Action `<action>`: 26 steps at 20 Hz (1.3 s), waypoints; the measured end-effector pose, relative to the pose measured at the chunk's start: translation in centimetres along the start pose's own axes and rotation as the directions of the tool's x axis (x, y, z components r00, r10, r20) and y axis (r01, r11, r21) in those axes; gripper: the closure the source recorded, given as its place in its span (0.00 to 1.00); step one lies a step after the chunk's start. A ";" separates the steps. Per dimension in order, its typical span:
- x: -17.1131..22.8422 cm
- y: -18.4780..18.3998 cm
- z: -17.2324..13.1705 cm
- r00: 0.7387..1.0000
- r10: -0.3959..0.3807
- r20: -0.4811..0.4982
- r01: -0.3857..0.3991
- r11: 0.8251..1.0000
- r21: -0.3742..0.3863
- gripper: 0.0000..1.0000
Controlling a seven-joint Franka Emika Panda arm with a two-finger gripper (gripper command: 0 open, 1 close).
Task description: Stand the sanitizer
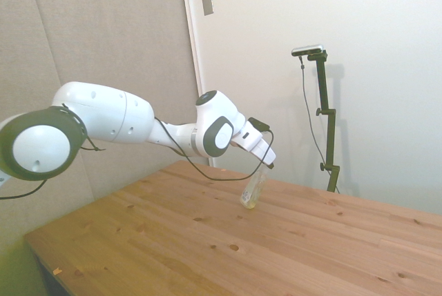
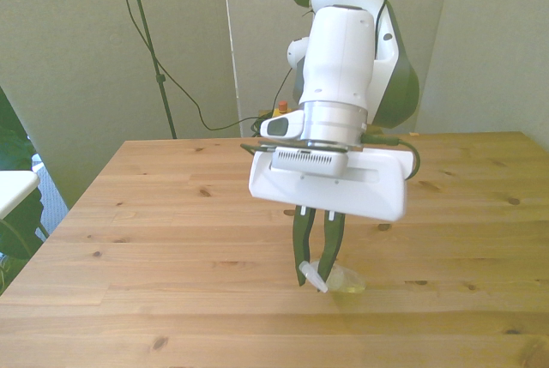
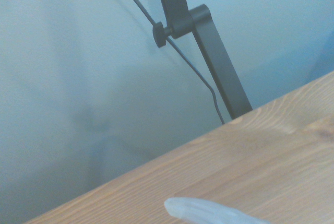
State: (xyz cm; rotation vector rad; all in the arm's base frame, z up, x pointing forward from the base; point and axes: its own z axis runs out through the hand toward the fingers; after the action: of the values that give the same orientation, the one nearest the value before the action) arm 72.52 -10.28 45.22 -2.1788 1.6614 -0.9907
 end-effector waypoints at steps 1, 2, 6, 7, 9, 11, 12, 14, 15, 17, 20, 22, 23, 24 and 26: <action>-0.5 0.2 -1.1 1.000 -0.012 -0.019 0.012 1.000 0.021 1.00; -1.0 0.6 -2.1 0.999 -0.020 -0.033 0.021 0.999 0.037 1.00; -3.1 2.7 -5.7 0.997 -0.047 -0.061 0.051 0.996 0.069 1.00; -3.5 3.1 -6.4 0.997 -0.053 -0.062 0.058 0.996 0.071 1.00; -4.4 3.6 -7.4 0.995 -0.069 -0.066 0.074 0.994 0.081 1.00; -4.9 3.9 -8.3 0.994 -0.079 -0.074 0.086 0.992 0.097 1.00; -5.2 4.1 -8.5 0.994 -0.083 -0.078 0.091 0.991 0.101 1.00; -5.8 4.4 -8.6 0.992 -0.096 -0.081 0.104 0.990 0.097 1.00; -6.2 4.6 -8.5 0.991 -0.105 -0.082 0.112 0.989 0.093 1.00; -7.0 4.9 -8.3 0.989 -0.119 -0.087 0.127 0.988 0.088 1.00; -7.9 5.0 -8.1 0.987 -0.129 -0.099 0.138 0.987 0.087 1.00; -8.3 5.2 -8.0 0.985 -0.135 -0.107 0.144 0.986 0.085 1.00; -8.5 5.3 -7.8 0.984 -0.138 -0.109 0.147 0.986 0.083 1.00; -8.8 5.4 -7.7 0.984 -0.139 -0.110 0.148 0.986 0.080 1.00; -9.1 5.5 -7.6 0.983 -0.144 -0.112 0.154 0.985 0.082 1.00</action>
State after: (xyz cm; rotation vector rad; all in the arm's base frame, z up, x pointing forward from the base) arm 62.35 -2.13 44.49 -2.2532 1.4822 -1.2167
